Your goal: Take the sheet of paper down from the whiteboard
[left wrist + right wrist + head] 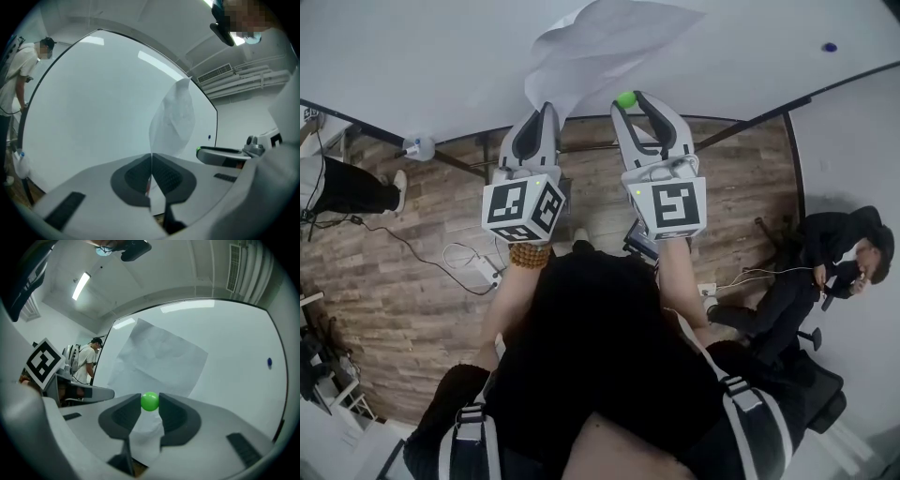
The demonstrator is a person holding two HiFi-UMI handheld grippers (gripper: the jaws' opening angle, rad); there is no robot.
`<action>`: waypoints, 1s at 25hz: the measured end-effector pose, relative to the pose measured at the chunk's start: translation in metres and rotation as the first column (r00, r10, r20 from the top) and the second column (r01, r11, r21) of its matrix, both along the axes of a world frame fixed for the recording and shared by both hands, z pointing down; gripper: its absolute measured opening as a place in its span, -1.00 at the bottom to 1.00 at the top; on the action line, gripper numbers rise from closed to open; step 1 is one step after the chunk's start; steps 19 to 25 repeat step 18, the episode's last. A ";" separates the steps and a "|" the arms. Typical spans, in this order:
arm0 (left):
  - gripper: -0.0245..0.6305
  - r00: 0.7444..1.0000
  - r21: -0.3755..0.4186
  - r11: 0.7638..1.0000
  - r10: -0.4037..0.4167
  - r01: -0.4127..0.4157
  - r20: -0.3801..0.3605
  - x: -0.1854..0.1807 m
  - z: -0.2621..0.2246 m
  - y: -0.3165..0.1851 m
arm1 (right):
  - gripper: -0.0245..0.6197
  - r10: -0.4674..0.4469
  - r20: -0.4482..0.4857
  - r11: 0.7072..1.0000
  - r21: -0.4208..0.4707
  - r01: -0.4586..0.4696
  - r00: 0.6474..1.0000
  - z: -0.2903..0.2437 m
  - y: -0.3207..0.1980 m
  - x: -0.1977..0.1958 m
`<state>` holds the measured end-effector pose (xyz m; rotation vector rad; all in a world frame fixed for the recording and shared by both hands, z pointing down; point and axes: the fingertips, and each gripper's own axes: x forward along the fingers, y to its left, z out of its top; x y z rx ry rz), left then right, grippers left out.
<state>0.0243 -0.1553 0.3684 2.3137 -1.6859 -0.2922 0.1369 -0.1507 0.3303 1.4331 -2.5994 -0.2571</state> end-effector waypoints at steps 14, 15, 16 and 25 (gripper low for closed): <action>-0.89 1.000 0.037 0.999 -0.001 0.001 -0.013 -0.016 -0.014 -0.006 | -0.56 0.000 -0.016 0.998 0.070 0.001 1.000 -0.018 -0.005 -0.017; -0.89 1.000 0.040 0.999 -0.002 0.002 -0.012 -0.016 -0.015 -0.006 | -0.56 0.001 -0.014 0.997 0.073 0.000 1.000 -0.020 -0.005 -0.017; -0.89 1.000 0.043 0.999 -0.003 0.004 -0.012 -0.016 -0.017 -0.006 | -0.56 0.002 -0.012 0.997 0.074 -0.001 1.000 -0.021 -0.005 -0.017; -0.89 1.000 0.049 0.999 -0.006 0.007 -0.012 -0.017 -0.020 -0.007 | -0.56 0.001 -0.009 0.997 0.080 -0.001 1.000 -0.024 -0.005 -0.018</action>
